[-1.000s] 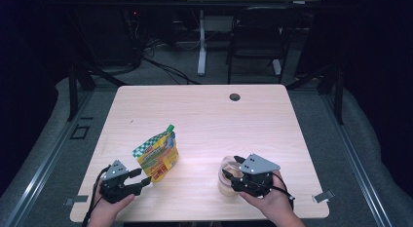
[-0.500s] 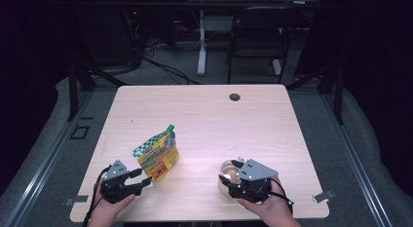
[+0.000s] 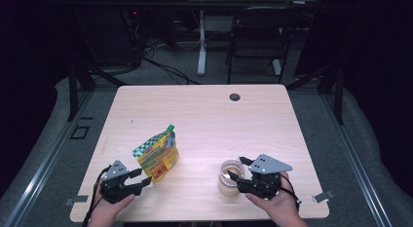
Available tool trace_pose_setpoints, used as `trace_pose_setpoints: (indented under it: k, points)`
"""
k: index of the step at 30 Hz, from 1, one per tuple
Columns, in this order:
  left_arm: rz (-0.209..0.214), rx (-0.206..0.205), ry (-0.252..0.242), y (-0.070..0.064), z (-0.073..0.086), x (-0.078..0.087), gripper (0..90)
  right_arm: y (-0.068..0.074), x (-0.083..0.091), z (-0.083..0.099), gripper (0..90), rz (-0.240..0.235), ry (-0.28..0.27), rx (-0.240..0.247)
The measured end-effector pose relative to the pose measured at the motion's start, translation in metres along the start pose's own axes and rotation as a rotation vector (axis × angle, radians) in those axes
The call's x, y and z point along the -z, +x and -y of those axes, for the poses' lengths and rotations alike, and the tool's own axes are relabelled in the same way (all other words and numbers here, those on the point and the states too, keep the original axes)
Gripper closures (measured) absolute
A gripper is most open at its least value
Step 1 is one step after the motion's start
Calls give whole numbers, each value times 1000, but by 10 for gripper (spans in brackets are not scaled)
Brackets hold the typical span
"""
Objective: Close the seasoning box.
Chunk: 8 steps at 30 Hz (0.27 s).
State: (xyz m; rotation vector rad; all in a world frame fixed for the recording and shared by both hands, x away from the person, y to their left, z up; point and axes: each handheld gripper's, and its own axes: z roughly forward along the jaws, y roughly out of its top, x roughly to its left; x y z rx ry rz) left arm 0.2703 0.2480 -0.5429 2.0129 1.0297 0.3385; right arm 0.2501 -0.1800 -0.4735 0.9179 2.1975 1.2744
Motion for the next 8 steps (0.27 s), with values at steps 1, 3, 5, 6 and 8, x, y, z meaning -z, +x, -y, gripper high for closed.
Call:
trace_pose_setpoints:
  k: [1,3,5,6,8]
  points:
    - [0,-1,0,0,0,0,467,-2,2,1,405,9,1,-6]
    - [-2,2,-1,1,0,0,467,-8,6,3,405,17,-11,-31]
    - [-3,-2,0,1,0,1,467,-14,10,6,405,31,-17,-52]
    - [-4,-1,-1,1,0,1,467,-15,11,8,405,33,-19,-61]
    - [-3,1,-4,1,0,1,466,-20,13,11,405,43,-21,-81]
